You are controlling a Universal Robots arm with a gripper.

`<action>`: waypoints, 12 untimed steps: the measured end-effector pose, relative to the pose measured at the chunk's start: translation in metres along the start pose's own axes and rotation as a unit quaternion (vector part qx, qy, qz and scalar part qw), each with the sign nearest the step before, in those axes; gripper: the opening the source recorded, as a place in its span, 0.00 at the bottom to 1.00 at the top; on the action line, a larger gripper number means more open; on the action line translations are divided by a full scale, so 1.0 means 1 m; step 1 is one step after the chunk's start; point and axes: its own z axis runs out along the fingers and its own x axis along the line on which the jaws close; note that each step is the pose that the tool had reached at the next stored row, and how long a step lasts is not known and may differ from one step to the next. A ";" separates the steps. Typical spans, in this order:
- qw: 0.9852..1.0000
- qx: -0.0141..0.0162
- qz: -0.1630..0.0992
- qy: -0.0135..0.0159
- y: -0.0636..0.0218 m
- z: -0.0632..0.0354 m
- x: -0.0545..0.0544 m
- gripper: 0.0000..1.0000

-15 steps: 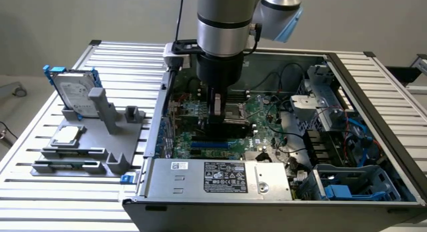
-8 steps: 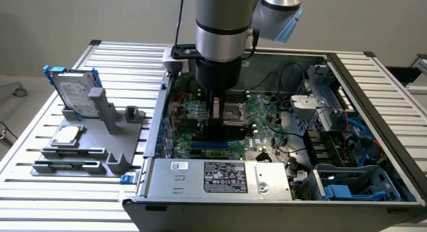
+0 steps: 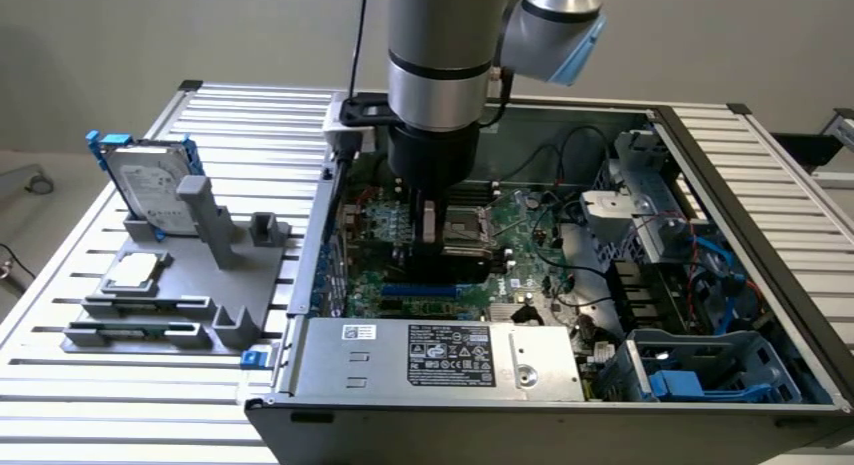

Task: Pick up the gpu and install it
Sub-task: 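Insert the gpu into the slot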

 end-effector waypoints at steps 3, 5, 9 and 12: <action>1.000 0.000 0.000 -0.001 0.0002 0.0014 0.000 0.26; 1.000 0.000 0.000 -0.001 0.0003 0.0024 0.000 0.26; 1.000 0.000 0.000 -0.002 0.0005 0.0045 0.001 0.26; 1.000 0.000 0.000 -0.002 0.0009 0.0056 0.002 0.26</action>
